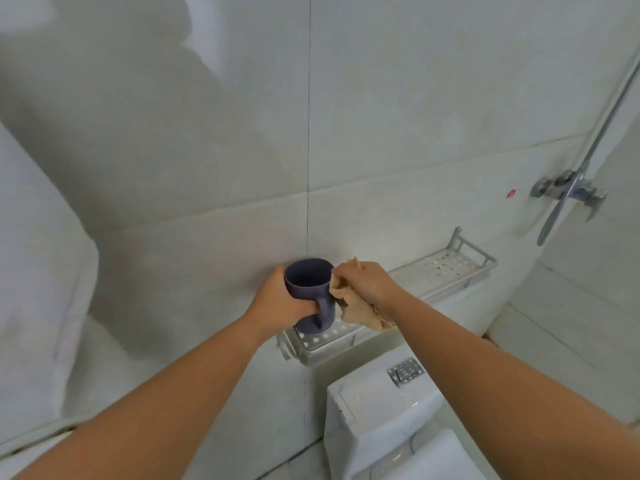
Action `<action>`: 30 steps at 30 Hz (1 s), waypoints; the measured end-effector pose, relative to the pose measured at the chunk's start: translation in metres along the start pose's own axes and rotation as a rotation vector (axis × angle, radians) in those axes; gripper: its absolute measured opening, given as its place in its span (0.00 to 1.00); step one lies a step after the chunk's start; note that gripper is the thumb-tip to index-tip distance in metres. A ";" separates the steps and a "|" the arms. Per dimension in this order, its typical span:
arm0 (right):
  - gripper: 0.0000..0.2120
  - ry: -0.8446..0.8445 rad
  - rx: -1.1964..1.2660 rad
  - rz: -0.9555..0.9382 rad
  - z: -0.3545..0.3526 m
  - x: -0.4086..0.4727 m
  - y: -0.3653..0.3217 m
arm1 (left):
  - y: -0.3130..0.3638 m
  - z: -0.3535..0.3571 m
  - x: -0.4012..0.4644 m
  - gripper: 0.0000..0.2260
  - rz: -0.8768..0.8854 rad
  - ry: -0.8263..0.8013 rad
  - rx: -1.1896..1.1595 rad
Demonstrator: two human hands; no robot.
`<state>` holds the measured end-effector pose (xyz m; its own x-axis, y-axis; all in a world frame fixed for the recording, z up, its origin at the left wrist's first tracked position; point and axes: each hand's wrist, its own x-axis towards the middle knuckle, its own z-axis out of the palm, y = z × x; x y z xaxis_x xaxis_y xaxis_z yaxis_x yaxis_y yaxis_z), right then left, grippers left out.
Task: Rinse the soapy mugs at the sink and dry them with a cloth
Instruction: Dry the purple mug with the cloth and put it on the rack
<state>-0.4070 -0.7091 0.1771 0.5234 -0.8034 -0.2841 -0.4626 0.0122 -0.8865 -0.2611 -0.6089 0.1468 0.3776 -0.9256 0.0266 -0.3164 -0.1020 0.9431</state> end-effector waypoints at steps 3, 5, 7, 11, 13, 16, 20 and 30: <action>0.10 -0.009 -0.024 -0.010 0.002 0.006 0.006 | -0.007 0.003 -0.003 0.24 -0.033 0.027 0.017; 0.09 -0.019 -0.046 -0.010 0.003 0.009 0.010 | -0.009 0.007 -0.005 0.25 -0.061 0.054 0.038; 0.09 -0.026 -0.060 0.001 0.003 0.011 0.013 | -0.012 0.011 -0.006 0.35 -0.095 0.075 0.071; 0.08 -0.038 -0.095 0.025 0.002 0.015 0.018 | -0.019 0.015 -0.005 0.35 -0.130 0.096 0.141; 0.07 -0.040 -0.090 0.029 0.002 0.018 0.021 | -0.023 0.015 -0.003 0.35 -0.123 0.099 0.163; 0.08 -0.045 -0.101 0.034 0.001 0.020 0.021 | -0.024 0.016 -0.002 0.34 -0.109 0.113 0.188; 0.11 -0.047 -0.090 0.045 -0.005 0.019 0.017 | -0.022 0.014 -0.001 0.26 -0.075 0.121 0.262; 0.05 -0.003 0.105 -0.214 -0.057 -0.010 -0.092 | 0.085 -0.011 0.004 0.11 -0.066 0.310 0.073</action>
<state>-0.4108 -0.7365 0.2820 0.6037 -0.7925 -0.0869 -0.2641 -0.0959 -0.9597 -0.2766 -0.6173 0.2309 0.6430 -0.7620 0.0767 -0.3400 -0.1942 0.9202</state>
